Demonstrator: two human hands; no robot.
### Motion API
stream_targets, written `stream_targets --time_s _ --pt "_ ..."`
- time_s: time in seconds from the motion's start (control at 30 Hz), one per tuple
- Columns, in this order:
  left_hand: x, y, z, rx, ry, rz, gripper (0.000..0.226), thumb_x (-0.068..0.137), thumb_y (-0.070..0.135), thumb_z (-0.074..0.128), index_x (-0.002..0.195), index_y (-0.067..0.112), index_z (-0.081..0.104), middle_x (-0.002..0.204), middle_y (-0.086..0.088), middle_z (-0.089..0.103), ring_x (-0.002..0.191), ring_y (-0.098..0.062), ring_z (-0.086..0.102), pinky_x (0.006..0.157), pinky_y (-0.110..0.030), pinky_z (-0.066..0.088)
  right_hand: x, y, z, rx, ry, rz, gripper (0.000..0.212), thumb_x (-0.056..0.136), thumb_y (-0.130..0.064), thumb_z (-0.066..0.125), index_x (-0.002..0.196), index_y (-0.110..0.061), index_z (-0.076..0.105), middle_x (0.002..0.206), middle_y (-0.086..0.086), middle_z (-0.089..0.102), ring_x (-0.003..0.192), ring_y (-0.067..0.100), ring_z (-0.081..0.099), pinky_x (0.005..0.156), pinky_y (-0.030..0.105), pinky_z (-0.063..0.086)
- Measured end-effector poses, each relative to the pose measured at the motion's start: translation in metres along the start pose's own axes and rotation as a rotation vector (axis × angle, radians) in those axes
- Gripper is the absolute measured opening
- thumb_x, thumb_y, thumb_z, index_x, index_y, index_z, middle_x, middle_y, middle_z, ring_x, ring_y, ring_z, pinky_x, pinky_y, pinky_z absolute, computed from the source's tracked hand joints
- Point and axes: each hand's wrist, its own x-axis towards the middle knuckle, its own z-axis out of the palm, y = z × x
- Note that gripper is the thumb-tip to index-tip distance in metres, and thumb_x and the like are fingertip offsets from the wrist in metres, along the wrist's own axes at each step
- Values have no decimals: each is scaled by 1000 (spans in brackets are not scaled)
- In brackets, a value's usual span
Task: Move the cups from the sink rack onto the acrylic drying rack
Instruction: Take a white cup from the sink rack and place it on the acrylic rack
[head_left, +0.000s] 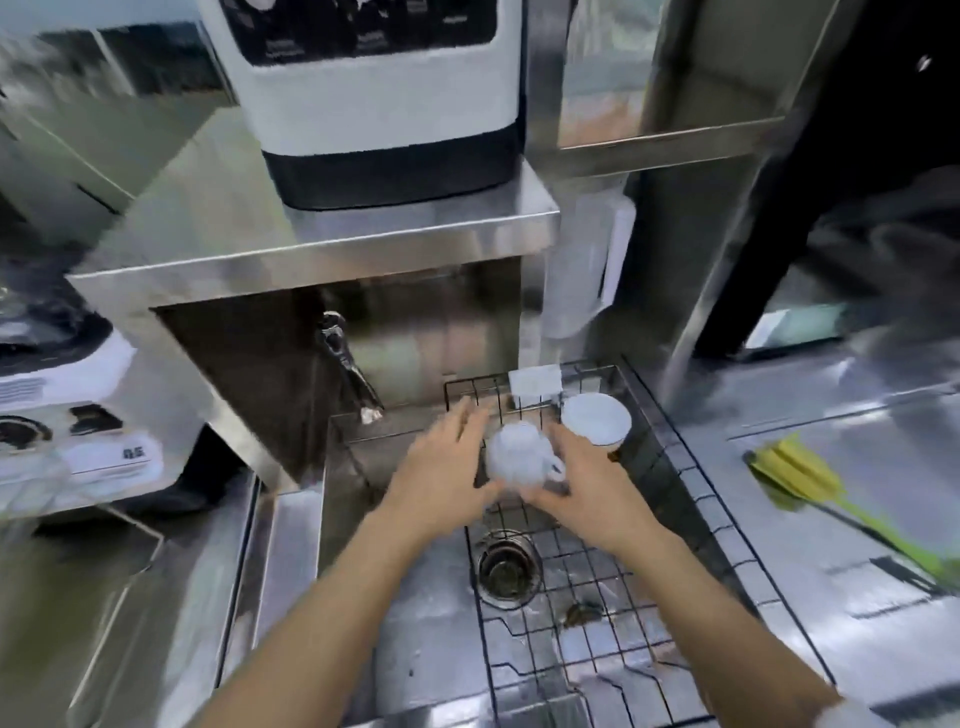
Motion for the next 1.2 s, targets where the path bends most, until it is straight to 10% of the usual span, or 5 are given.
stream_targets --time_s 0.3,0.7,1.2 --pt "53 12 62 189 -111 -37 89 79 30 63 146 12 7 153 -13 19 136 -30 26 112 -37 18 24 56 23 -46 -107 71 70 84 -36 59 140 -18 21 140 9 40 123 31 45 95 47 44" --pt "81 15 75 370 -148 -124 89 72 39 70 140 19 17 132 -11 45 122 -29 45 97 -39 31 40 60 44 -185 62 105 20 94 -29 41 107 -16 49 102 5 66 98 27 57 79 38 28" --pt "31 8 18 -39 -11 -118 89 57 60 71 133 30 35 125 -4 46 123 -25 31 108 -38 10 14 33 3 85 178 -43 22 92 -26 49 102 -10 61 89 7 68 90 28 53 72 33 37"
